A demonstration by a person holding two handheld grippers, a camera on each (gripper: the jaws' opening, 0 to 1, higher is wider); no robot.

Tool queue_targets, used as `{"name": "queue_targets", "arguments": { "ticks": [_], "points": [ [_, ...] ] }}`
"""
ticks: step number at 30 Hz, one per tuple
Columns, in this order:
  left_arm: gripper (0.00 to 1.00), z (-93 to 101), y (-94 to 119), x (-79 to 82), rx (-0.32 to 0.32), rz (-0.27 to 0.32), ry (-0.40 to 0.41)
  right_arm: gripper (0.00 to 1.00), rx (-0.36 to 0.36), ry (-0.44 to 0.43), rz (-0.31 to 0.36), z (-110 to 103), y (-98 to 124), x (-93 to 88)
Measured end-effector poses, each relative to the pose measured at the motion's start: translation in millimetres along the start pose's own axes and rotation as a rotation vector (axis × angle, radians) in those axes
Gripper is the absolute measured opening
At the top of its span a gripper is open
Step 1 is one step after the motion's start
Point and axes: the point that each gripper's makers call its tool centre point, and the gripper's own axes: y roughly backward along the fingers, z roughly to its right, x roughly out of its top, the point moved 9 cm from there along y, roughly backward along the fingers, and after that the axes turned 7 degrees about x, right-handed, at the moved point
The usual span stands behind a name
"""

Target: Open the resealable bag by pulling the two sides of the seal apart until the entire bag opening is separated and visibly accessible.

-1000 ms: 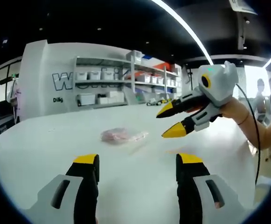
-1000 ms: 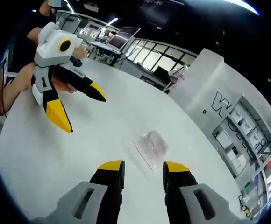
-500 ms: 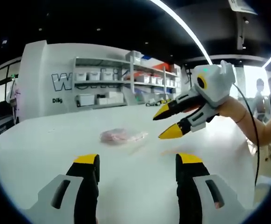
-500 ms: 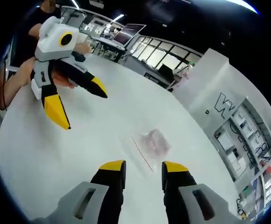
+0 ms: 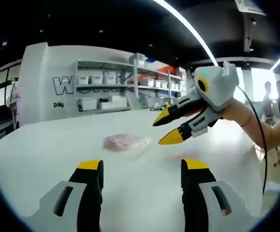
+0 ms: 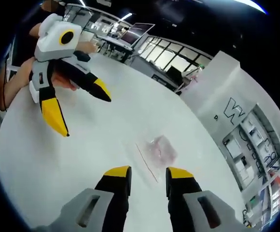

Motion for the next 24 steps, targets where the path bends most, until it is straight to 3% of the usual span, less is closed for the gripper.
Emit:
{"name": "queue_targets", "arguments": {
  "ticks": [24],
  "points": [
    [0.64, 0.3, 0, -0.8, 0.000, -0.004, -0.010, 0.20, 0.002, 0.013, -0.033, 10, -13, -7.9]
  ]
}}
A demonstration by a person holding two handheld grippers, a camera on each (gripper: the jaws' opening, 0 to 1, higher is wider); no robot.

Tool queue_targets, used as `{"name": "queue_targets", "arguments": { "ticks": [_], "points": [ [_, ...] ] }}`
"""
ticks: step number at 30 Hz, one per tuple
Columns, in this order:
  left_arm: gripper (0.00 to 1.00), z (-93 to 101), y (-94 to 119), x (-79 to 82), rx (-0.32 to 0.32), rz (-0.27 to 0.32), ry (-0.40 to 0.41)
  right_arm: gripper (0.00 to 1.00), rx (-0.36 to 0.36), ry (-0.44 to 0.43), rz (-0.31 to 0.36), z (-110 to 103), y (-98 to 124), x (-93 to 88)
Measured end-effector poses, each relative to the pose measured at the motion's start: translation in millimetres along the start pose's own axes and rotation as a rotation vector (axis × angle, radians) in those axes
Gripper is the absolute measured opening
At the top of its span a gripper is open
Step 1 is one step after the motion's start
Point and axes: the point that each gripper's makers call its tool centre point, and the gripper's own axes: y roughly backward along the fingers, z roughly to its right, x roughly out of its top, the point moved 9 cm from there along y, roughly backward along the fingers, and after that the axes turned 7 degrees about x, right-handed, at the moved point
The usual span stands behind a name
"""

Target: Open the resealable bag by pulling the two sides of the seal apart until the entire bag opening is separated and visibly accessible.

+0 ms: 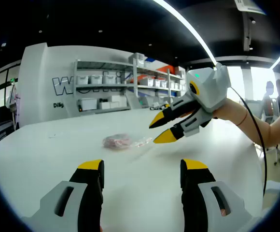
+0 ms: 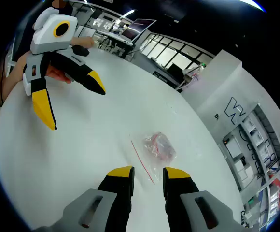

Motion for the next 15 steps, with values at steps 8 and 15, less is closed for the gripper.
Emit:
{"name": "queue_targets", "arguments": {
  "ticks": [8, 15],
  "points": [
    [0.64, 0.0, -0.2, -0.1, 0.001, 0.000, -0.001, 0.19, -0.002, 0.009, -0.005, 0.6, -0.8, 0.0],
    [0.63, 0.1, -0.4, -0.2, 0.002, -0.001, 0.000, 0.19, -0.004, 0.018, -0.004, 1.3, -1.0, 1.0]
  ]
}}
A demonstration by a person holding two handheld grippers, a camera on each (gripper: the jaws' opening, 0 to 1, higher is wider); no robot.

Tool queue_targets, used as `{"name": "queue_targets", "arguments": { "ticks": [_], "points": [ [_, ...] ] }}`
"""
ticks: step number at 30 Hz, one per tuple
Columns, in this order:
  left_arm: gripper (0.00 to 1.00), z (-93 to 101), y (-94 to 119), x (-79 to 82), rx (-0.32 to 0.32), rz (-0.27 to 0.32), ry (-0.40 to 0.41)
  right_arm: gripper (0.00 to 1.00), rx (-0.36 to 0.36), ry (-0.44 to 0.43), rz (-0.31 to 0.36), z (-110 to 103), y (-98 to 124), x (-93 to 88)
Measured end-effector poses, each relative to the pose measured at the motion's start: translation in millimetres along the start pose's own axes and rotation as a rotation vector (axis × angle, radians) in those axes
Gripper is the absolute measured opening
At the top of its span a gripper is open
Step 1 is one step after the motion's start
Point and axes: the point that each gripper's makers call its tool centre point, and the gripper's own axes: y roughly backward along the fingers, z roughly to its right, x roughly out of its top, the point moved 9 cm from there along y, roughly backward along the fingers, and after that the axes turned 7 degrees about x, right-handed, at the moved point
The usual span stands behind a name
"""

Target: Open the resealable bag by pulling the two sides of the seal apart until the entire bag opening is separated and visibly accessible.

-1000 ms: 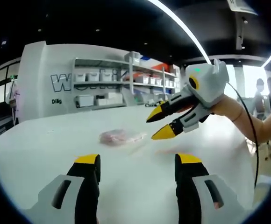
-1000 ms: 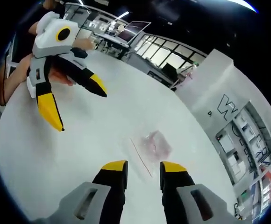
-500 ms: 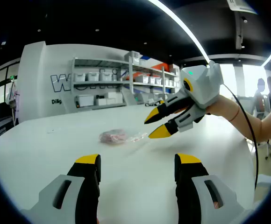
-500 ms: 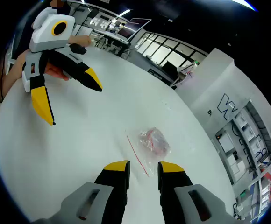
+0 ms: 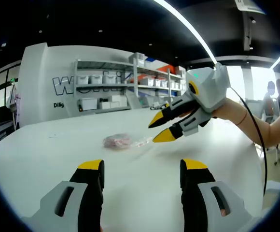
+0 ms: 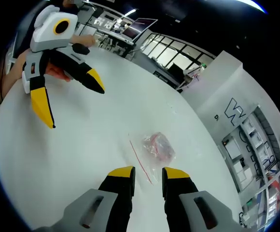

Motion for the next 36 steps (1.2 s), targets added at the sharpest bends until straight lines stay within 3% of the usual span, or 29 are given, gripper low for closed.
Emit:
{"name": "queue_targets", "arguments": {
  "ticks": [36],
  "points": [
    [0.62, 0.6, 0.6, 0.8, -0.002, 0.006, 0.001, 0.14, 0.002, 0.058, -0.004, 3.1, -6.2, 5.7]
  ]
}}
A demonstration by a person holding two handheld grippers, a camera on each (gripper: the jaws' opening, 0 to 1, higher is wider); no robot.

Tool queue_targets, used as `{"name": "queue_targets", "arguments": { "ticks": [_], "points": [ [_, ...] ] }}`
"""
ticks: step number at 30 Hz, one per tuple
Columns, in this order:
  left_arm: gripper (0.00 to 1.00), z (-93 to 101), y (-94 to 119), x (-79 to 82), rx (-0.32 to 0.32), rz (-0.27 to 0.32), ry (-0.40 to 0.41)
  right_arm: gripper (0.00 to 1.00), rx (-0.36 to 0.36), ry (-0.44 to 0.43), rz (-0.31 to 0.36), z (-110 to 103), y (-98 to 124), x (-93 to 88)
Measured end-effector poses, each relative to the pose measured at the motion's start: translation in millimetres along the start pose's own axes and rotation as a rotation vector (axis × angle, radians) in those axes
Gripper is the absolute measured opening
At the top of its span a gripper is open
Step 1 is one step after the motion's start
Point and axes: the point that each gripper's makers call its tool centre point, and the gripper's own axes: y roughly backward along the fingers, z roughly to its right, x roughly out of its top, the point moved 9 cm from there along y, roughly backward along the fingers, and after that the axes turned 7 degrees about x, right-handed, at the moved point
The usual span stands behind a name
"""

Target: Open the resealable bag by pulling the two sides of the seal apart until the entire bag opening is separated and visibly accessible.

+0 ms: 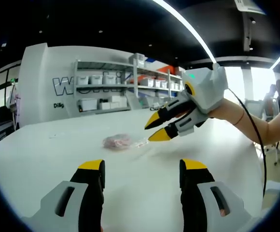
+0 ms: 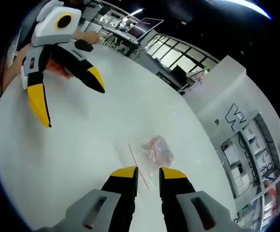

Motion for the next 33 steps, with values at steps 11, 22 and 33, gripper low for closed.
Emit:
{"name": "queue_targets", "arguments": {
  "ticks": [11, 22, 33],
  "points": [
    [0.62, 0.2, -0.1, 0.8, 0.000, 0.004, -0.003, 0.12, 0.015, 0.018, -0.001, 1.7, -5.5, 1.9],
    [0.62, 0.2, 0.4, 1.0, 0.001, 0.005, -0.007, 0.11, 0.025, 0.032, -0.005, 1.5, -7.7, 3.4],
    [0.61, -0.4, 0.5, 0.6, 0.004, 0.003, -0.012, 0.11, 0.037, 0.073, -0.024, 1.1, -8.5, 4.1]
  ]
}}
